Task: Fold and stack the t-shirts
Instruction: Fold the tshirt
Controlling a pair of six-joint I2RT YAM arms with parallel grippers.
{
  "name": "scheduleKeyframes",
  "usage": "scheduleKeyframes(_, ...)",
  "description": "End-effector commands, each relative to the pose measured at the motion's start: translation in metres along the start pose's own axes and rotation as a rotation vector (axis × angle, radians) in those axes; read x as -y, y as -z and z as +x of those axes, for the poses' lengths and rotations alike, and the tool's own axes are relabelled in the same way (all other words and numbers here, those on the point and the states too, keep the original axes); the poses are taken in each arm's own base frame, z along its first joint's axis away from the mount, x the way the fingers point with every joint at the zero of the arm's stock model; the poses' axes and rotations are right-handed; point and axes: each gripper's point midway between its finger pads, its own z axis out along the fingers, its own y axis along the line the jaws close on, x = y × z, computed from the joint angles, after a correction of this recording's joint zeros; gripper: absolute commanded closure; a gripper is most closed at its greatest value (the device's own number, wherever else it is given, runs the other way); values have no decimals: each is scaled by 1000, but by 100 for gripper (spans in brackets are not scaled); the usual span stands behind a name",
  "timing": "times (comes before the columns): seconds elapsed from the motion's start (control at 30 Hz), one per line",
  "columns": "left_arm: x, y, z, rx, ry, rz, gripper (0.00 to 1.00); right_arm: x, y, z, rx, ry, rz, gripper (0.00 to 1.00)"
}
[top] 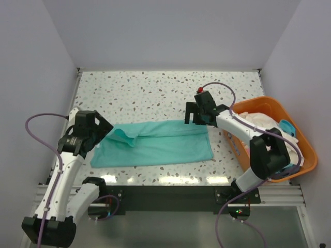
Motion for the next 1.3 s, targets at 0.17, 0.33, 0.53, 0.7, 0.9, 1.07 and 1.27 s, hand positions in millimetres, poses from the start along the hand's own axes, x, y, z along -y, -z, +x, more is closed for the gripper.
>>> scheduleKeyframes(0.17,-41,21,12,23,57,-93,0,-27,-6,-28,51,-17,-67,1)
scheduleKeyframes(0.33,-18,8,22,-31,10,19,0,-36,-10,-21,27,-4,-113,1)
scheduleKeyframes(0.53,29,-36,52,-189,-85,195,0,-46,-22,9,-39,33,-129,1)
scheduleKeyframes(0.7,45,-92,77,-306,-133,204,0,-41,-45,33,-105,35,-87,1)
scheduleKeyframes(0.9,41,-139,89,-355,-154,107,0,-24,-48,77,-176,20,-37,1)
scheduleKeyframes(1.07,63,-182,73,-309,-168,83,0,-21,-24,114,-181,-4,-56,1)
scheduleKeyframes(1.27,146,-247,83,-391,-216,219,0,-28,13,162,-204,-17,-84,1)
